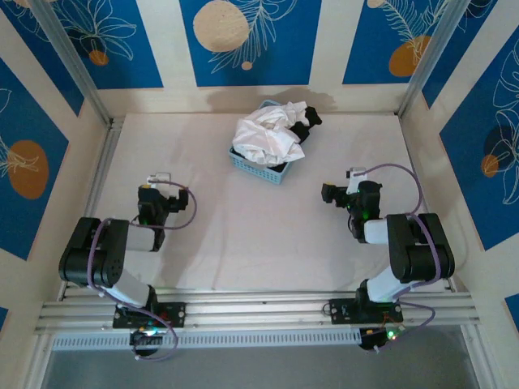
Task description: Fold the inside-out t-shirt
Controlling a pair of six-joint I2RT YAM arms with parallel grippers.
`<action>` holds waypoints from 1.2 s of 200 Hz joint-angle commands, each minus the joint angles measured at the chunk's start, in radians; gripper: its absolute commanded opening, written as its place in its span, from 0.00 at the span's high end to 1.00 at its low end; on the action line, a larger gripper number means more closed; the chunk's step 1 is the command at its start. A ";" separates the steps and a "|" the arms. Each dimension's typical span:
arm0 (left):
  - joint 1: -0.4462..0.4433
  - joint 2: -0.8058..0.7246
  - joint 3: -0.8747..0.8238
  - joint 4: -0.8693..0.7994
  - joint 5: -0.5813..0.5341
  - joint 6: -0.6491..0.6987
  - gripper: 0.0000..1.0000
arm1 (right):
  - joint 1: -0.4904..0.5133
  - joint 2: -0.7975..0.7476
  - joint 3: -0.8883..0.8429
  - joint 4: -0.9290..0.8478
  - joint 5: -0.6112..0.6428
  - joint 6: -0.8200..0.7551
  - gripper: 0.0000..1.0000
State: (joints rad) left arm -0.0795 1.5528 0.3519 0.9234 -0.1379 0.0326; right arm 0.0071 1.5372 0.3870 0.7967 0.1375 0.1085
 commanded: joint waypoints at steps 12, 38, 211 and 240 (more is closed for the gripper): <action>0.011 0.001 0.016 0.015 0.021 -0.010 0.00 | 0.001 -0.014 0.022 0.025 -0.010 0.000 0.01; 0.011 0.002 0.016 0.015 0.021 -0.010 0.00 | 0.001 -0.014 0.023 0.024 -0.010 -0.001 0.01; 0.018 -0.384 0.158 -0.509 0.015 -0.205 0.00 | -0.079 -0.455 0.173 -0.602 0.136 0.394 0.04; -0.001 -0.361 0.245 -0.567 0.307 -0.429 0.00 | 0.150 -0.333 0.358 -0.693 0.058 0.246 0.06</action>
State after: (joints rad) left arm -0.0731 1.1637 0.5476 0.4896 -0.0917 -0.1886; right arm -0.0212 1.0985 0.6113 0.2935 0.2546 0.3950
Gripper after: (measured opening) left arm 0.998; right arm 0.942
